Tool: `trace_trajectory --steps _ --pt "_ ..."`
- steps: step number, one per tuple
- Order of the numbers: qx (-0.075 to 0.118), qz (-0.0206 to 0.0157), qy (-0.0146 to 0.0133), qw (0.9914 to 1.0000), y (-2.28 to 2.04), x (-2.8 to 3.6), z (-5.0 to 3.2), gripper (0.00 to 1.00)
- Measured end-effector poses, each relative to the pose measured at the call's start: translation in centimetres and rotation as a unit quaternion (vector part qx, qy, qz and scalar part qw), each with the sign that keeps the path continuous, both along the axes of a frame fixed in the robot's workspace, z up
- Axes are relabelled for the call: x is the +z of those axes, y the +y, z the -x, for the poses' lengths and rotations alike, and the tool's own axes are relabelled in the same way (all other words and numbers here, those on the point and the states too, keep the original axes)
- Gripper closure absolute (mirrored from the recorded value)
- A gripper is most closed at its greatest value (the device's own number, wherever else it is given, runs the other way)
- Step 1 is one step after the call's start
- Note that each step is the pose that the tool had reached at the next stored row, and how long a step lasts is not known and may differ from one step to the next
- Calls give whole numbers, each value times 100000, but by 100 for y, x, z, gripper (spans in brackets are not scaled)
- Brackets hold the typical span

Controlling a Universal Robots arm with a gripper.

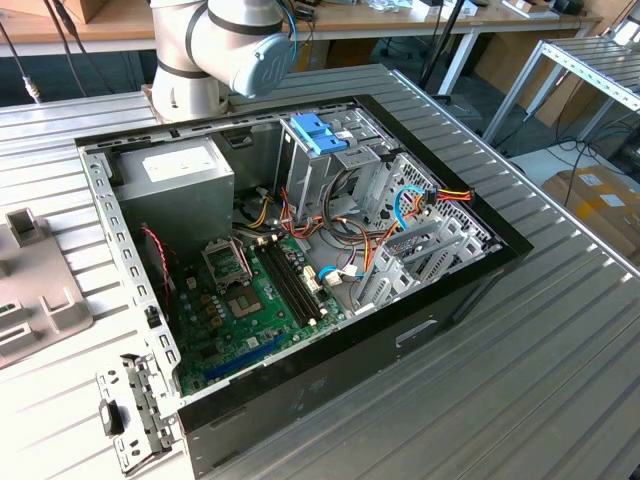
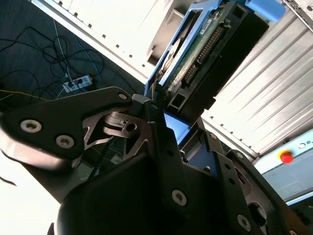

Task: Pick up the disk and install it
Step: 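Pick up the disk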

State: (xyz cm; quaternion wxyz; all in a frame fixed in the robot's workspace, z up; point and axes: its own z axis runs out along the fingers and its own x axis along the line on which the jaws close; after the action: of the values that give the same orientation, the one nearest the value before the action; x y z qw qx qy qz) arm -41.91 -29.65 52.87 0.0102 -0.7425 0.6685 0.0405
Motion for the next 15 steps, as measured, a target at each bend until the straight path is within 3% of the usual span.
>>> trace_trajectory --steps 15 --pt "0 529 3 99999 0 -3 -101 63"
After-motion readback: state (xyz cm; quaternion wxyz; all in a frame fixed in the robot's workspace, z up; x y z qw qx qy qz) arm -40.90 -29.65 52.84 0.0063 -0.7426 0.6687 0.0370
